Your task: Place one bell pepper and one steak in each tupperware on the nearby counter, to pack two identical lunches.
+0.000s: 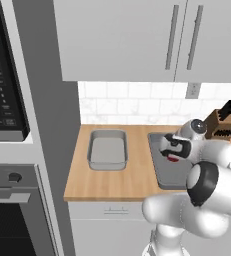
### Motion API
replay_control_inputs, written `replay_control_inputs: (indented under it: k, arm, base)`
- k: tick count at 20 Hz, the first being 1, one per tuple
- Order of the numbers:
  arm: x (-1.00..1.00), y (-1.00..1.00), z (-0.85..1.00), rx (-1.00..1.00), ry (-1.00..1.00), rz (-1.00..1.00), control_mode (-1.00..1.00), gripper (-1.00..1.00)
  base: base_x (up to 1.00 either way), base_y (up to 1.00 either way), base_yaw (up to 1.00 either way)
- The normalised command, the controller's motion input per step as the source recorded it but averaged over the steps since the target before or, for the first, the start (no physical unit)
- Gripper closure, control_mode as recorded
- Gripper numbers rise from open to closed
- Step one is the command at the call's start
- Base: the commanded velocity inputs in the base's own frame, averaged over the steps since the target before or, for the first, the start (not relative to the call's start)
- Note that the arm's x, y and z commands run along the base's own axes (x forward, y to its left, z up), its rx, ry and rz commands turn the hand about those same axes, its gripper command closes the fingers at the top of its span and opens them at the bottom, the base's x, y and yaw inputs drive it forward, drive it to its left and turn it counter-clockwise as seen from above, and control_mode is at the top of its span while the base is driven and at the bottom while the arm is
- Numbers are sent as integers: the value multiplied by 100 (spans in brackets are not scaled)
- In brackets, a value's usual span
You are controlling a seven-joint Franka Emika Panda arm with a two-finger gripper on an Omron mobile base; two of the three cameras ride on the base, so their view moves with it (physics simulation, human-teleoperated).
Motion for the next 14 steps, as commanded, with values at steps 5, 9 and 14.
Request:
replay_control_inputs:
  k: [5, 9, 14]
  arm:
    - [-86, 3, 95, 0, -9, 5, -100, -100]
    - [-85, 19, 81, 0, 0, 6, -100, -100]
    - [-61, 28, 61, -1, 3, 1, -100, -100]
  base:
    - [0, 0, 0]
    - [0, 0, 0]
    - [0, 0, 0]
